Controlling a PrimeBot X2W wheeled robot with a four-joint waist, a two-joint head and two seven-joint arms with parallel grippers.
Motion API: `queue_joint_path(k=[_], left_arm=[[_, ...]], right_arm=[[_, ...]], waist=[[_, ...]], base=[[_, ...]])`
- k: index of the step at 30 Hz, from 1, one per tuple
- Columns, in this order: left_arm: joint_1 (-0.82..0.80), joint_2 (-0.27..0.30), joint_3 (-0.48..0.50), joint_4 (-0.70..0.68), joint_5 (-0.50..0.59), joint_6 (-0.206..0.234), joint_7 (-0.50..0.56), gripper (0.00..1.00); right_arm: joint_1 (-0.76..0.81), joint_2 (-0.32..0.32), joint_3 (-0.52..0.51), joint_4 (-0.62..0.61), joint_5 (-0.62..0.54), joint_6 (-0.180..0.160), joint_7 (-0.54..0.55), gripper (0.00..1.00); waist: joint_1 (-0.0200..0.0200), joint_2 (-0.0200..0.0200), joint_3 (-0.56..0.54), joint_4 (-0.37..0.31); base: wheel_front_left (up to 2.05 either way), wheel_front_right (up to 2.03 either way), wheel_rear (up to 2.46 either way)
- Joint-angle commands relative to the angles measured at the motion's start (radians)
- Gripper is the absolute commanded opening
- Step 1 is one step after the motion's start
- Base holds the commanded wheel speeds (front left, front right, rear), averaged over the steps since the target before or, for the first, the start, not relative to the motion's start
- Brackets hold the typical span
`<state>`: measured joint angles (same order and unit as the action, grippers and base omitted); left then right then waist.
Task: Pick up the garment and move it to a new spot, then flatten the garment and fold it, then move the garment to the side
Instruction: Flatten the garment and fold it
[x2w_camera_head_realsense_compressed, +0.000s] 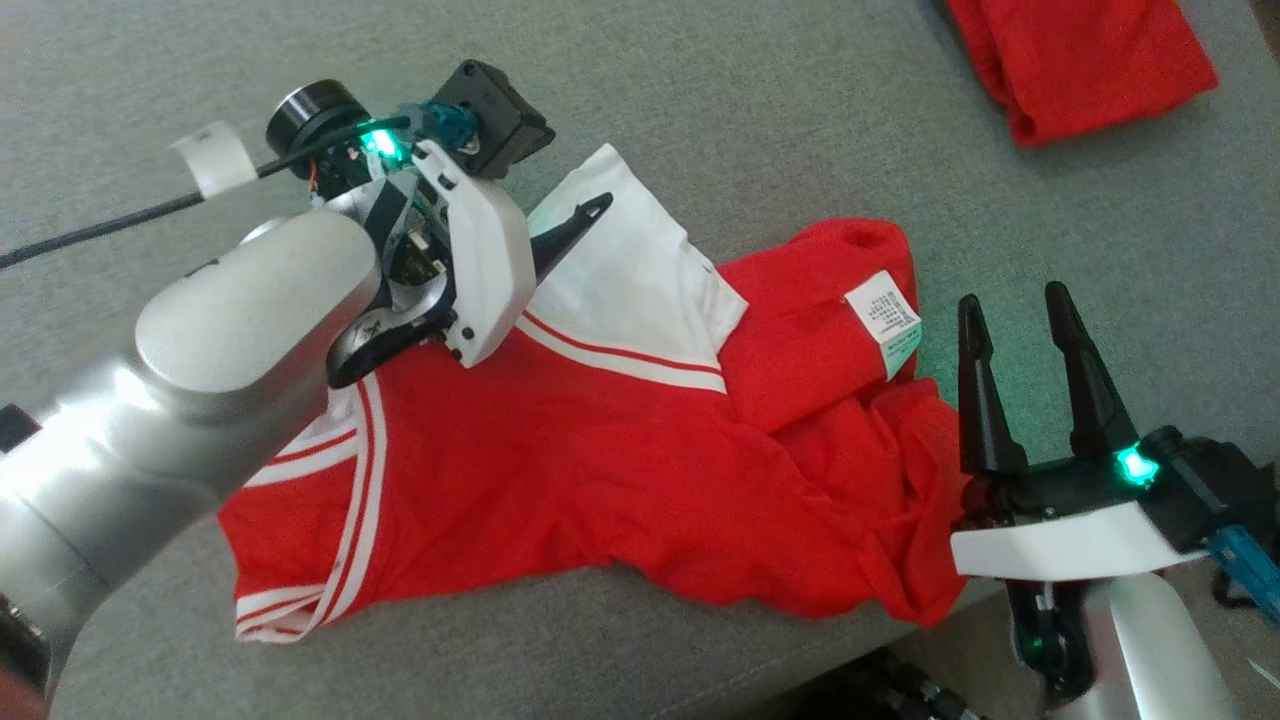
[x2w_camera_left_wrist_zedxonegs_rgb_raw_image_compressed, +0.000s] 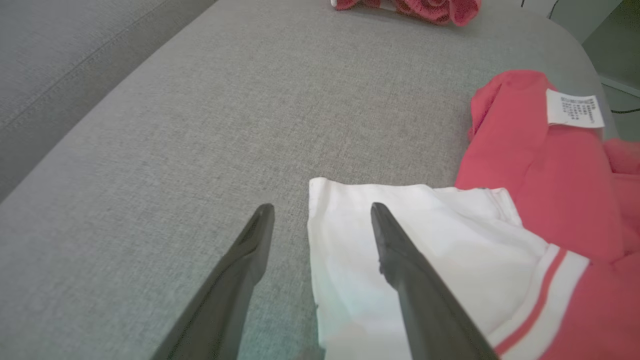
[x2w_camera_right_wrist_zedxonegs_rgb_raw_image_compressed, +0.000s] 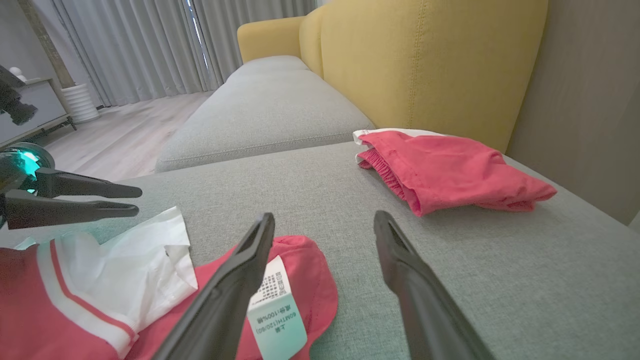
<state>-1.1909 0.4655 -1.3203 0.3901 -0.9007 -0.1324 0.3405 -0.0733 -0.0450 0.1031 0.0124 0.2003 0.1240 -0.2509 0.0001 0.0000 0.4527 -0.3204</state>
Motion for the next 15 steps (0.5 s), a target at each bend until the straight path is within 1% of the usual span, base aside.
queue_joint_path(k=[1,12,15], left_arm=[[-0.054,0.018,0.040,-0.025,0.012,0.002,0.005,1.00],[-0.054,0.042,0.040,-0.017,0.075,0.002,0.034,1.00],[-0.052,0.045,0.040,-0.011,0.077,0.002,0.043,1.00]], right_arm=[[-0.013,-0.005,0.024,-0.032,0.008,0.007,-0.011,1.00],[-0.028,-0.005,0.042,-0.036,0.046,0.007,-0.011,1.00],[-0.028,-0.005,0.039,-0.036,0.051,0.007,-0.011,1.00]], waist=[[-0.0001,0.0000,0.013,-0.013],[-0.0001,0.0000,0.055,-0.076],[-0.0001,0.0000,0.060,-0.088]], base=[[0.00,0.00,0.00],[0.00,0.00,0.00],[0.00,0.00,0.00]])
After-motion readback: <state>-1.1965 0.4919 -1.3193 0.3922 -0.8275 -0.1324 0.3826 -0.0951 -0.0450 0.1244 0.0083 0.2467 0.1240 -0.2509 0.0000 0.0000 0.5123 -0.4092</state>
